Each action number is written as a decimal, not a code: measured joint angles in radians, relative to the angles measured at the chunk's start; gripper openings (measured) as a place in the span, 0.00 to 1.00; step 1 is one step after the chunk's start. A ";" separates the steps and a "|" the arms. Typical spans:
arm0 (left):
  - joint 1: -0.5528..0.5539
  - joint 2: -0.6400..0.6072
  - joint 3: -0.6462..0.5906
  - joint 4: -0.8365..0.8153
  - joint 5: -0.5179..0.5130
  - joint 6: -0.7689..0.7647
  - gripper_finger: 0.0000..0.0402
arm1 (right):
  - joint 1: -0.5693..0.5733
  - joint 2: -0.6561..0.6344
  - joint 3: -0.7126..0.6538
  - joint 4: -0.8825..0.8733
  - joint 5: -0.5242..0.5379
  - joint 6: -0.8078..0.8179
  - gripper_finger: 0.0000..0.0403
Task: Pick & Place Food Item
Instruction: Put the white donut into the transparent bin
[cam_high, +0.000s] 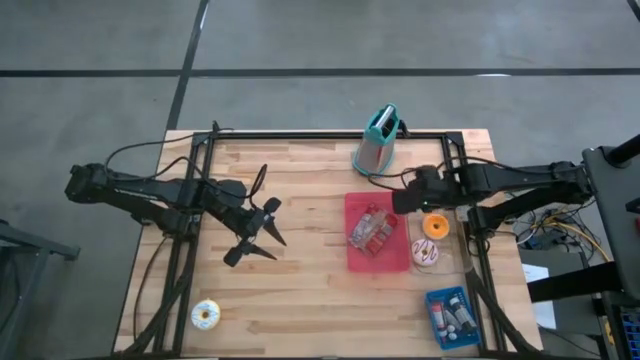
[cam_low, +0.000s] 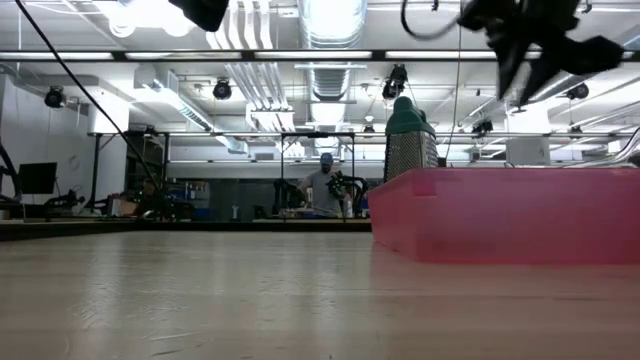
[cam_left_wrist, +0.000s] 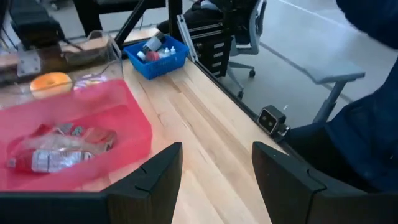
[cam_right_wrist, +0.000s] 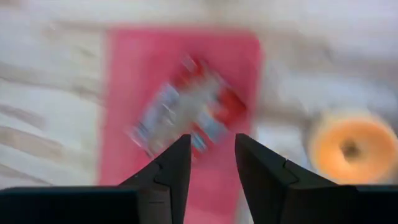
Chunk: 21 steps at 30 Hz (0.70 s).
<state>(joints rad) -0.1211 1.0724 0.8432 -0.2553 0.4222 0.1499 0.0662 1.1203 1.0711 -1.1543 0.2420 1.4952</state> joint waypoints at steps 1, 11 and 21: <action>0.000 0.001 0.000 0.000 0.000 -0.015 0.49 | 0.015 0.003 0.013 0.027 0.051 -0.021 0.30; 0.000 0.002 -0.004 -0.084 0.003 -0.247 0.49 | 0.116 0.025 0.025 0.360 0.229 -0.425 0.32; -0.002 0.003 0.022 -0.403 -0.253 -0.502 0.49 | 0.133 0.077 -0.168 0.801 0.232 -0.756 0.31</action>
<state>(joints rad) -0.1226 1.0750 0.8649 -0.6581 0.1691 -0.3521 0.1993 1.1971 0.9033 -0.3536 0.4743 0.7392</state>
